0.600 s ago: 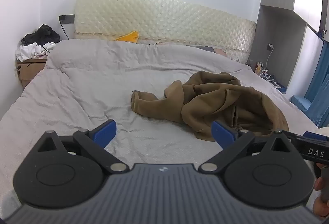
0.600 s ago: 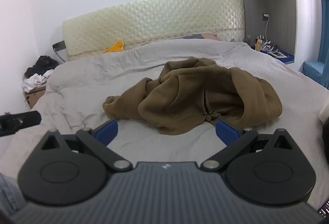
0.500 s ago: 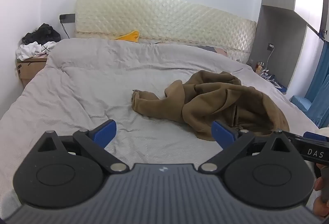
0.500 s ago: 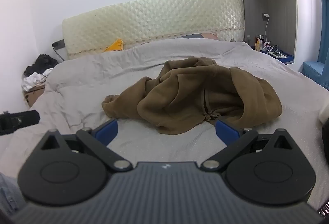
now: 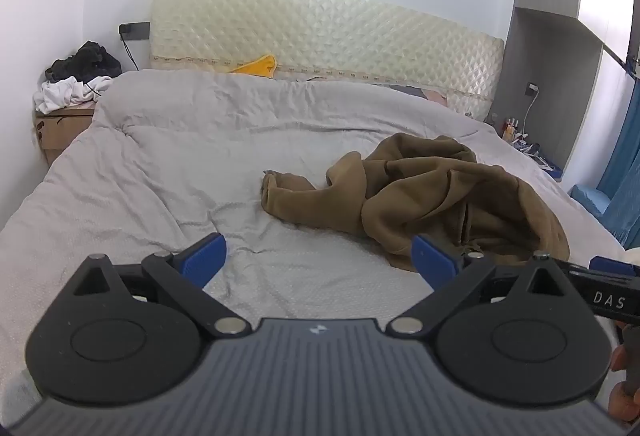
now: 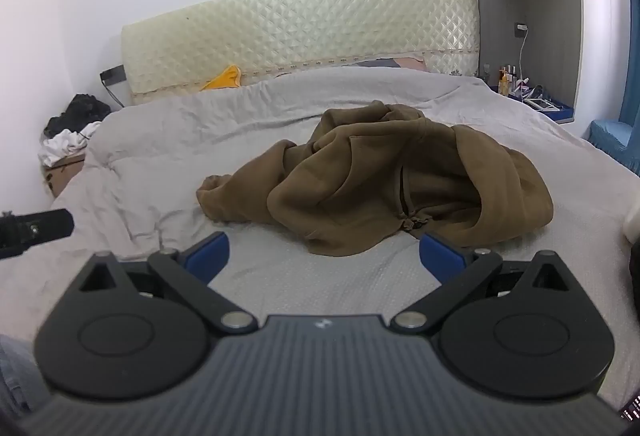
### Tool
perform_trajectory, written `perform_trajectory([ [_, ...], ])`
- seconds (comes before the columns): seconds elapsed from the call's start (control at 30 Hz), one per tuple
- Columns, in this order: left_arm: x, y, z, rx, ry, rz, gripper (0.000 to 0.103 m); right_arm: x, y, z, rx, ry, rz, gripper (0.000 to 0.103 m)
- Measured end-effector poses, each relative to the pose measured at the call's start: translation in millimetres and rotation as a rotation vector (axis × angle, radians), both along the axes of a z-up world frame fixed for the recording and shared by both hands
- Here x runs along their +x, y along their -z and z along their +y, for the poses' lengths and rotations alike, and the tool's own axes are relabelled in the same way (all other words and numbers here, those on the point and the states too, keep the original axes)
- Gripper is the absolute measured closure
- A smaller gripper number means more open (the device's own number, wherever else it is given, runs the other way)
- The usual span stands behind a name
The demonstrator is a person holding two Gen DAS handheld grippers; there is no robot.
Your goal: Fold large clothes
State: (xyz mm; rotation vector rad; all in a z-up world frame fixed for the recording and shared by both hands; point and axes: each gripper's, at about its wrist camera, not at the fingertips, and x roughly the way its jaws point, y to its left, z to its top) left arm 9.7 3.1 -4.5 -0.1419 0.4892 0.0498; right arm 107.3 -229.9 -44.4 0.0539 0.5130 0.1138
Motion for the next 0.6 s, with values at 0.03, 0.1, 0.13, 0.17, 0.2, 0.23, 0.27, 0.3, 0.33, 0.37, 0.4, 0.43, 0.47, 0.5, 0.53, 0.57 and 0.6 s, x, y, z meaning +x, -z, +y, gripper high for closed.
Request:
perform_trajectory([
  [0.03, 0.3, 0.3, 0.5, 0.000, -0.003, 0.002, 0.002, -1.5, 0.6, 1.1, -0.003, 0.002, -0.001, 0.000],
  [0.1, 0.2, 1.3, 3.9, -0.007, -0.006, -0.001, 0.002, 0.8, 0.0, 1.2, -0.007, 0.008, 0.004, 0.000],
  [0.13, 0.2, 1.2, 4.9, -0.010, -0.007, -0.001, 0.002, 2.7, 0.7, 3.0, -0.008, 0.010, 0.006, 0.000],
  [0.17, 0.5, 1.1, 5.6, -0.010, -0.008, -0.002, 0.002, 2.5, 0.3, 5.2, -0.011, 0.013, 0.003, 0.000],
  [0.2, 0.8, 3.0, 3.9, -0.009, -0.009, -0.004, 0.002, 2.3, -0.1, 6.3, -0.014, 0.015, -0.001, 0.000],
  [0.23, 1.4, 3.1, 4.3, -0.010, -0.008, -0.005, 0.002, 2.1, -0.5, 7.1, -0.018, 0.017, -0.003, 0.000],
  [0.27, 1.8, 3.3, 3.9, -0.010, -0.006, -0.007, 0.002, 1.9, -0.6, 7.6, -0.022, 0.019, -0.005, 0.000],
  [0.3, 1.9, 4.0, 5.1, -0.011, -0.004, -0.007, 0.002, 2.0, -0.6, 7.9, -0.023, 0.020, -0.006, 0.000],
  [0.33, 2.4, 4.2, 5.2, -0.012, -0.001, -0.007, 0.002, 2.0, -0.7, 7.5, -0.023, 0.019, -0.005, 0.000],
  [0.37, 3.0, 4.1, 5.4, -0.014, 0.002, -0.007, 0.002, 1.8, -0.3, 7.1, -0.022, 0.021, -0.006, 0.000],
  [0.4, 3.4, 4.1, 5.3, -0.014, 0.004, -0.008, 0.002, 1.8, -0.3, 7.6, -0.022, 0.022, -0.006, 0.000],
  [0.43, 4.5, 3.6, 5.4, -0.013, 0.005, -0.008, 0.002, 1.9, -0.1, 8.3, -0.024, 0.022, -0.005, 0.000],
  [0.47, 5.0, 3.6, 5.2, -0.013, 0.006, -0.008, 0.002, 1.9, -0.2, 7.8, -0.023, 0.022, -0.005, 0.000],
  [0.5, 5.2, 3.1, 6.3, -0.014, 0.007, -0.009, 0.002, 1.8, -0.2, 7.7, -0.023, 0.023, -0.003, 0.000],
  [0.53, 5.4, 3.2, 6.6, -0.015, 0.008, -0.010, 0.002, 2.1, -0.3, 7.7, -0.023, 0.022, -0.003, 0.000],
  [0.57, 5.3, 3.6, 7.3, -0.017, 0.007, -0.011, 0.002, 2.2, -0.3, 8.1, -0.024, 0.023, -0.003, 0.000],
  [0.6, 3.0, 3.7, 9.2, -0.018, 0.007, -0.013, 0.002, 2.1, -0.1, 8.0, -0.024, 0.023, -0.003, 0.000],
])
